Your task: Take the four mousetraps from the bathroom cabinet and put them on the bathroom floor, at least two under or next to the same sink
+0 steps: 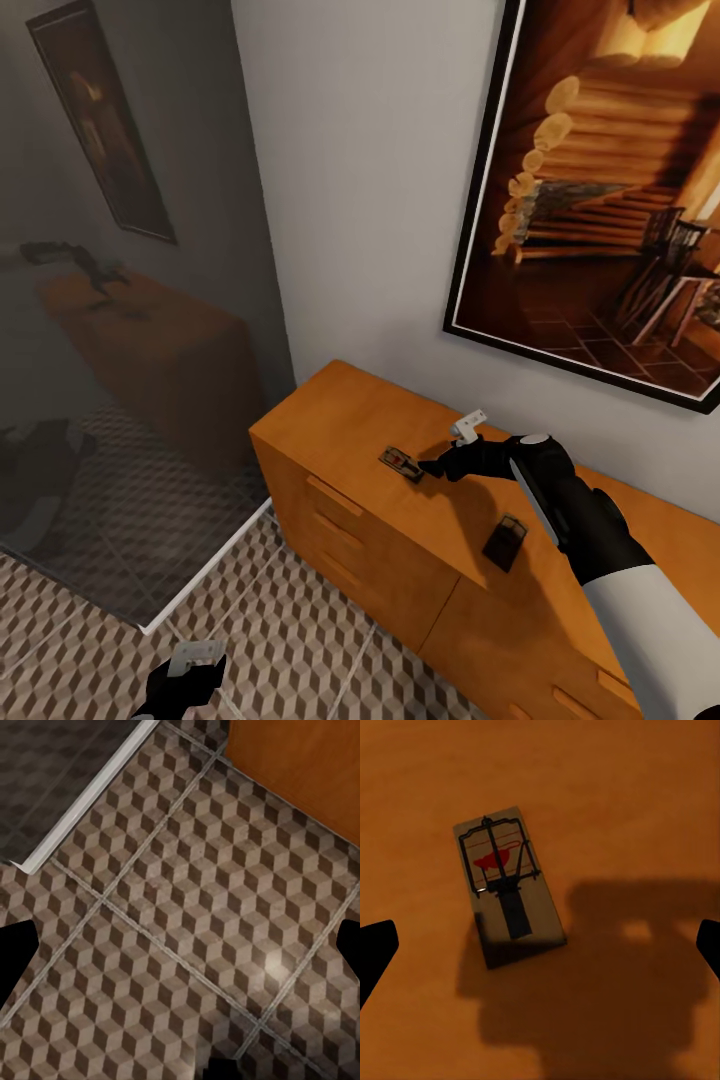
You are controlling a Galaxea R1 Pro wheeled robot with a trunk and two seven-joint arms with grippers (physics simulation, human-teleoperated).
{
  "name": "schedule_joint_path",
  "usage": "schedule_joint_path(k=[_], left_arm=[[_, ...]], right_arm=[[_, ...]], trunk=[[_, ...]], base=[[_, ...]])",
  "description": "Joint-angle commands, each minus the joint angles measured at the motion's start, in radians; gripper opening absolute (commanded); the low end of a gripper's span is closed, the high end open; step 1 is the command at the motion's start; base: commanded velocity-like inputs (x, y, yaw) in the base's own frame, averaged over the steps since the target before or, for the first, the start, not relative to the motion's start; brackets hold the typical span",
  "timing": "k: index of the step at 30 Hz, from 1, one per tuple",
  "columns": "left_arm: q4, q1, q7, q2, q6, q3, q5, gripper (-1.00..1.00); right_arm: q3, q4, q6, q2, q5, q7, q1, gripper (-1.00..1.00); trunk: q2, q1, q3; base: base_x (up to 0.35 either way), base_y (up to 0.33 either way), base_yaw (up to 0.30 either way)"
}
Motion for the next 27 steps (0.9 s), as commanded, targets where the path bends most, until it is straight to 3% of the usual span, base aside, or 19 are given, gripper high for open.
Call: schedule_joint_path(k=[1, 27], left_arm=[[0.004, -0.002, -0.003, 0.0, -0.007, -0.009, 0.009, 1.0], [0.004, -0.002, -0.004, 0.0, -0.007, -0.009, 0.009, 1.0]], right_arm=[[0.001, -0.001, 0.002, -0.001, 0.01, 0.007, -0.001, 1.0], [0.001, -0.001, 0.002, -0.001, 0.012, 0.007, -0.001, 1.0]], trunk=[[-0.002, 0.001, -0.002], [-0.002, 0.001, -0.002]], base=[[0.0, 0.007, 0.0], [0.0, 0.06, 0.0]])
